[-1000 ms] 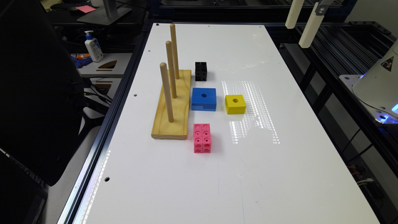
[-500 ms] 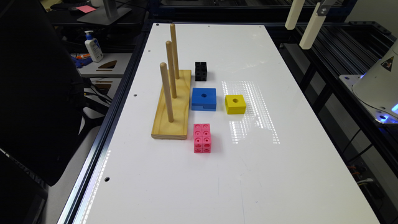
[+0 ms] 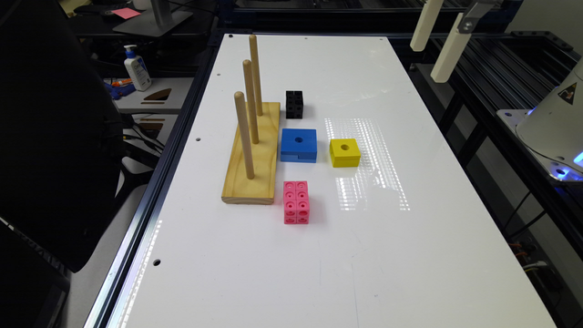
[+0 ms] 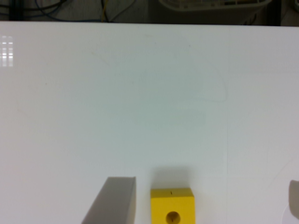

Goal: Pick up pink block.

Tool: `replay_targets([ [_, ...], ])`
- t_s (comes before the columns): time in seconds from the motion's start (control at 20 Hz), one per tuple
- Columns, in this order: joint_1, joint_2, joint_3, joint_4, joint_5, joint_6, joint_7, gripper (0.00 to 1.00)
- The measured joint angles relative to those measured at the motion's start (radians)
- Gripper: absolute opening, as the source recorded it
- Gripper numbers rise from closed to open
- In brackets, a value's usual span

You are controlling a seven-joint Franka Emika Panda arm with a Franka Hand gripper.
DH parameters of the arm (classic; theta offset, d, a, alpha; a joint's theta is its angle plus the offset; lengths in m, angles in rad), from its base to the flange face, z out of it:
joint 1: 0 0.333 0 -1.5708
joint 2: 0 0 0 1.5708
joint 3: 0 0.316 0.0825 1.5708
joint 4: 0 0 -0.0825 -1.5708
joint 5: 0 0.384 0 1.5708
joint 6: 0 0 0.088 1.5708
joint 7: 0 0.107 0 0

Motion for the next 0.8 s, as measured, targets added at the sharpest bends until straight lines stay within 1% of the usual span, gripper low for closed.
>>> replay_targets([
  [0.25,0.002,0.061,0.022,0.054,0.0005,0.0,0.027,1.0],
  [0.45,0.002,0.107,0.038,0.094,0.0005,0.001,0.044,1.0],
  [0.6,0.002,0.133,0.048,0.116,0.0005,0.001,0.054,1.0],
  [0.8,0.002,0.154,0.059,0.135,0.0005,0.001,0.066,1.0],
])
